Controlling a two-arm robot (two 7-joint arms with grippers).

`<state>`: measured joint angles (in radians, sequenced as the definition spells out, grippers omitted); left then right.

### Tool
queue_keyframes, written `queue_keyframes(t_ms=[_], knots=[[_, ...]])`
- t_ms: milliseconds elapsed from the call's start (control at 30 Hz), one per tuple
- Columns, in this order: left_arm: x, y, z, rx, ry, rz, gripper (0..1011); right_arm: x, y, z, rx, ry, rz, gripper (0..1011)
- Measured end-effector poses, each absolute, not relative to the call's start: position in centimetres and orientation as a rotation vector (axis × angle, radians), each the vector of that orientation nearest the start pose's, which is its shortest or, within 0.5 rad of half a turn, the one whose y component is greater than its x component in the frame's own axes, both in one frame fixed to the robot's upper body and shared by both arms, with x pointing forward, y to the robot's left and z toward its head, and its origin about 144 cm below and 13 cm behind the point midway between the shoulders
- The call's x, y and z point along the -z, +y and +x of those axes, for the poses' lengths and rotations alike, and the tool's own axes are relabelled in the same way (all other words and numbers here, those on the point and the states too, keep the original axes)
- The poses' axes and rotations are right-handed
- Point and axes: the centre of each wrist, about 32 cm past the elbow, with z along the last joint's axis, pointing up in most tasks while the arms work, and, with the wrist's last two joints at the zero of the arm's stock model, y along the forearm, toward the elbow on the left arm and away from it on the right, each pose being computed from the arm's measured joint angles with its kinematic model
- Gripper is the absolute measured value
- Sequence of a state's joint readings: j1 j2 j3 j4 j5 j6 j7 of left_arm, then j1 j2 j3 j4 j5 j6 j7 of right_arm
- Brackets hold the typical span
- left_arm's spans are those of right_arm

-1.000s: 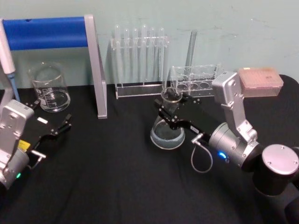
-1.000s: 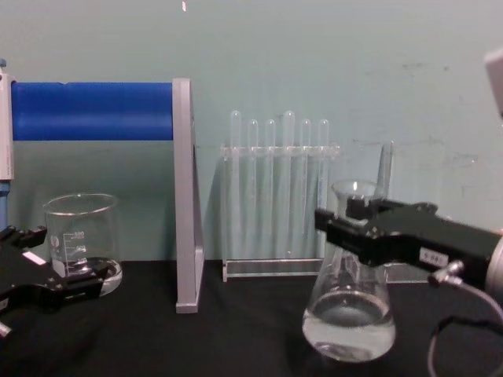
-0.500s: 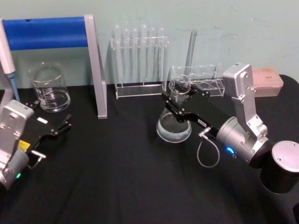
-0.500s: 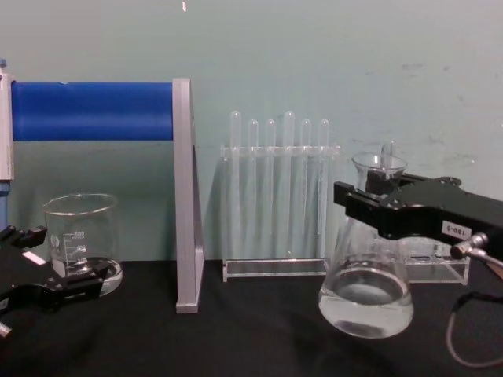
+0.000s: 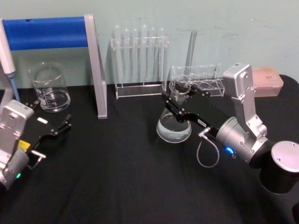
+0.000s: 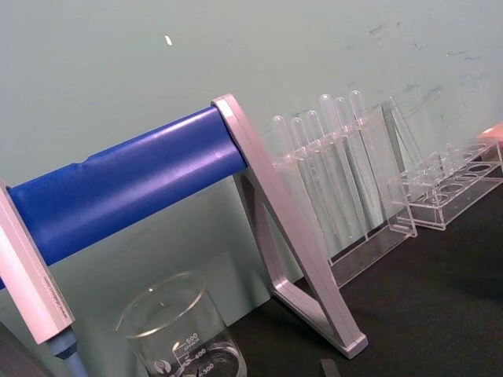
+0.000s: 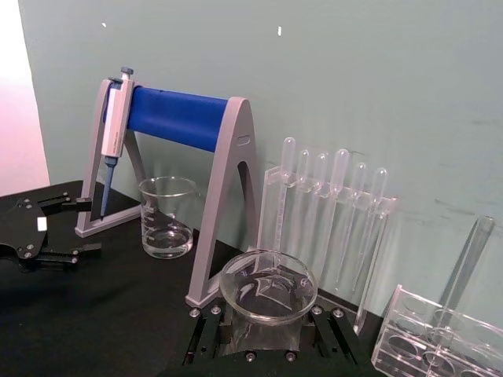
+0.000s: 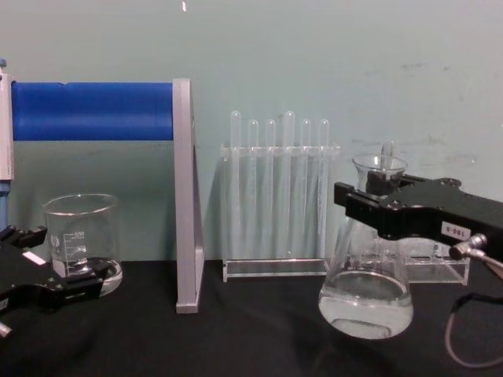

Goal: Grasp the erlenmeyer flask with one hand, shake it three times, then place it back.

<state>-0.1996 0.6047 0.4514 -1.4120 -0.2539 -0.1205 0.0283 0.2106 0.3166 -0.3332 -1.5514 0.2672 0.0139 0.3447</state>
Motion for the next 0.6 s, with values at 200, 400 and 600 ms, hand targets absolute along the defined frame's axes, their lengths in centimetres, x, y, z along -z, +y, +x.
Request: queue_keyframes(t_ms=[200,400,600], knots=[[-114.0,31.0,48.9,-1.248,-0.285,0.304,1001,-118.9,-21.7,50.1,0.897,-0.117,-0.031,449],[-114.0,31.0,48.9,-1.248,-0.285,0.304,1001,-118.8,-20.8,49.6,0.842,-0.117,-0.032,449],[-114.0,31.0,48.9,-1.248,-0.285,0.304,1001,-118.7,-19.8,48.9,0.77,-0.111,-0.029,449]])
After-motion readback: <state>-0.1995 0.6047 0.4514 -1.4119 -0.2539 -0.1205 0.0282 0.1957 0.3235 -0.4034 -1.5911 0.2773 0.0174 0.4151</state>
